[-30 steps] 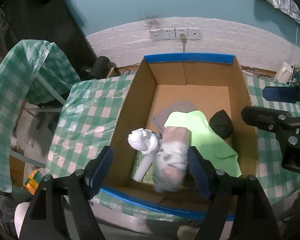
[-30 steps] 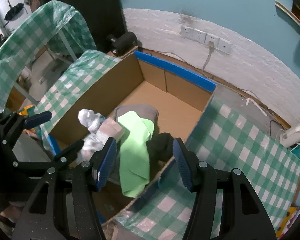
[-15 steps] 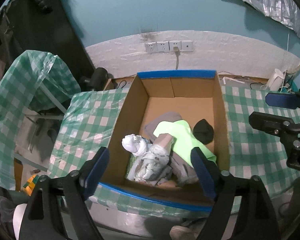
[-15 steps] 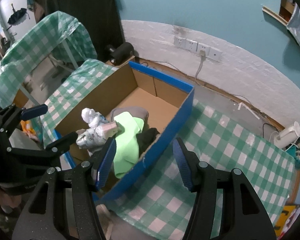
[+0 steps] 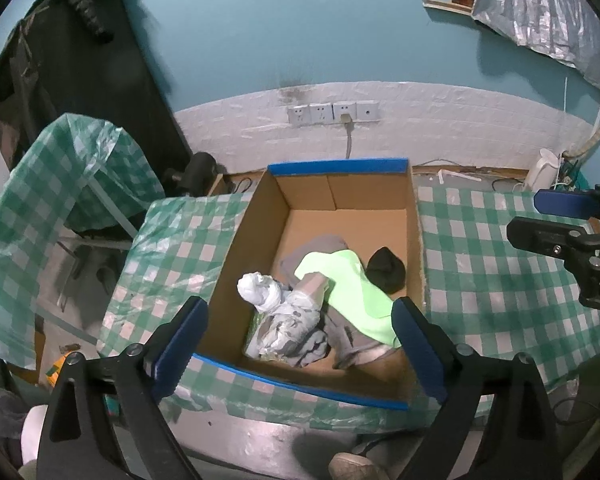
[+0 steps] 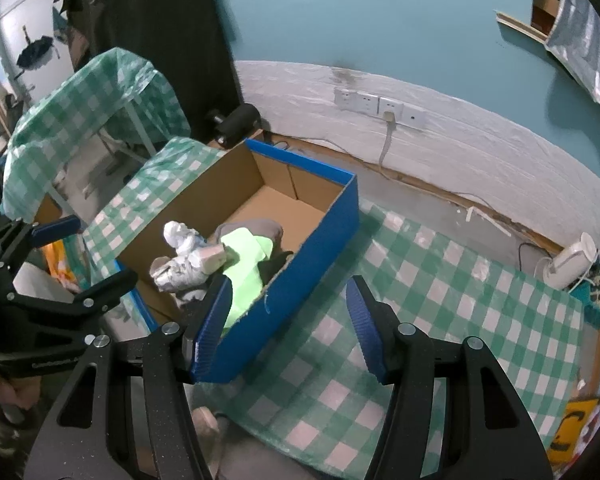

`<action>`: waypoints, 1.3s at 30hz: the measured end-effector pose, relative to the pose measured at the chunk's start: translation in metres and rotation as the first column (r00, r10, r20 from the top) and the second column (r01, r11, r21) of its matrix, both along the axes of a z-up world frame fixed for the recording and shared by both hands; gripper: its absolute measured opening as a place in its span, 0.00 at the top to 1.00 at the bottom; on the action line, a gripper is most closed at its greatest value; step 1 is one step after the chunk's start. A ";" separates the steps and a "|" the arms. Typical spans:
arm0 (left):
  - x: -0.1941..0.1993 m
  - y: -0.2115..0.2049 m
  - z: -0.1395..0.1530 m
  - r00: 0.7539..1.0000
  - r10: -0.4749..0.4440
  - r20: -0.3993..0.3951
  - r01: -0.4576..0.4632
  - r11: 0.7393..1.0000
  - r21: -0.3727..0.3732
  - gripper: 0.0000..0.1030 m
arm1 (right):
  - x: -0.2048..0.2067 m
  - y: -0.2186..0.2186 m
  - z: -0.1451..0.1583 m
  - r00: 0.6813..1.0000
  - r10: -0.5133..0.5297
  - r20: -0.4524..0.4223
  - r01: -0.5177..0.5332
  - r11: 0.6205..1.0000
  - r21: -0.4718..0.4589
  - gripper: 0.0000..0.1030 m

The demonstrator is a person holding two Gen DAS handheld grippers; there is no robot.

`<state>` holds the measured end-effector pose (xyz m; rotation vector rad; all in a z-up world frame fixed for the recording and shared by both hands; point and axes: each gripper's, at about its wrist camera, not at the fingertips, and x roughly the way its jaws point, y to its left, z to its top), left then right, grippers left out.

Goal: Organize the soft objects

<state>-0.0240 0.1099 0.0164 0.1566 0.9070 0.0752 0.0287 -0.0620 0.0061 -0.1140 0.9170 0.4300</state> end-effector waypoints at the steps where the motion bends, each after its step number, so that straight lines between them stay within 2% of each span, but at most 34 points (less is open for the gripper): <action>1: -0.001 -0.002 0.001 1.000 -0.004 0.005 0.004 1.000 0.002 0.03 | -0.001 -0.002 0.001 1.000 -0.003 0.003 0.003 1.000 0.002 0.43; 9: 0.002 -0.020 0.004 0.999 -0.038 0.019 0.038 0.999 -0.005 0.01 | -0.002 -0.020 -0.004 0.999 -0.040 -0.004 0.040 0.999 0.020 0.43; 25: 0.004 -0.032 0.003 0.999 -0.037 0.012 0.037 0.999 -0.016 0.01 | 0.000 -0.033 -0.007 0.999 -0.047 -0.003 0.047 0.999 0.018 0.43; 39: 0.004 -0.033 0.002 0.999 -0.042 0.002 0.042 0.999 0.013 0.01 | 0.000 -0.034 -0.009 0.998 -0.055 -0.006 0.055 0.998 0.017 0.43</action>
